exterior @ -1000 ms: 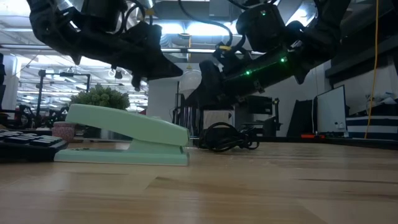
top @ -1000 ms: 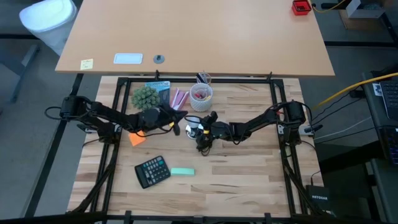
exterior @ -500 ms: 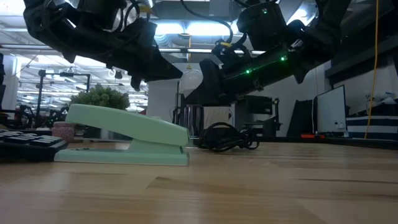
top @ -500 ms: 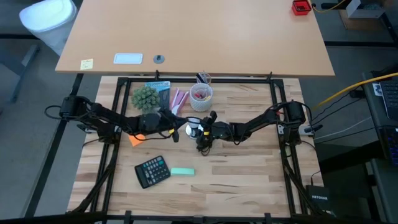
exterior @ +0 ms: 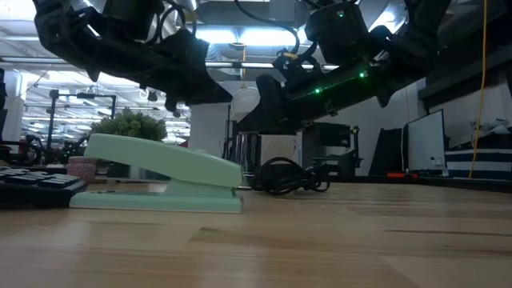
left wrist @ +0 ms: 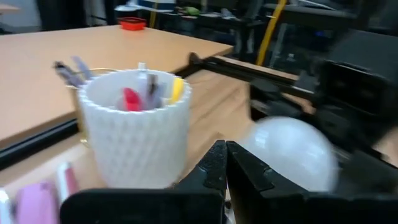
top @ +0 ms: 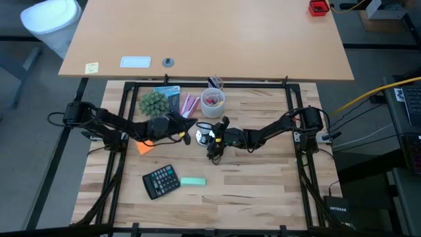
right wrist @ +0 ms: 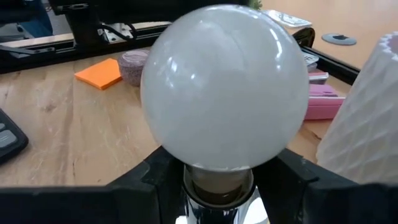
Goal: Screw lightbulb
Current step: Remove the lightbulb from the lamp
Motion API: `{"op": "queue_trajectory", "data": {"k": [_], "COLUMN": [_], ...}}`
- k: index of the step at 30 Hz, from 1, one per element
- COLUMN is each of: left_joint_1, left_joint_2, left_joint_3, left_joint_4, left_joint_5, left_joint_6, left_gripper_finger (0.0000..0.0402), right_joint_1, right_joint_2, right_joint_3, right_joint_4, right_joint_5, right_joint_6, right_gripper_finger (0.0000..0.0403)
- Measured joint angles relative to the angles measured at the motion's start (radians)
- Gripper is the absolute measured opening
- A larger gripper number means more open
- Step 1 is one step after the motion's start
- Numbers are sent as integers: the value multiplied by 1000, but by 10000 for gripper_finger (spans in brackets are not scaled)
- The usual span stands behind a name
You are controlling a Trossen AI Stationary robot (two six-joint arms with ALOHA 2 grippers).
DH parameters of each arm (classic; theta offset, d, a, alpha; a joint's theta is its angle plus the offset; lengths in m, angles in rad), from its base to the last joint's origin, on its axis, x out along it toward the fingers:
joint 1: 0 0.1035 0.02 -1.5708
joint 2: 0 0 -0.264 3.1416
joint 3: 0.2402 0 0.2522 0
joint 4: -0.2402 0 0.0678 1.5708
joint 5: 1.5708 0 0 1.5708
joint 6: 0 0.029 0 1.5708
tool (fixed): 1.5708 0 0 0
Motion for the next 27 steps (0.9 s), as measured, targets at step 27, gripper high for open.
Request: {"op": "queue_trajectory", "data": {"k": [27], "left_joint_1": [-22], "left_joint_2": [1], "left_joint_3": [0], "left_joint_4": [-115], "left_joint_5": [115], "left_joint_6": [-17], "left_gripper_finger": [1], "right_joint_1": [0], "right_joint_2": [0], "right_joint_3": [3], "right_joint_4": [4], "right_joint_5": [-177], "right_joint_6": [-264], "right_gripper_finger": [174]}}
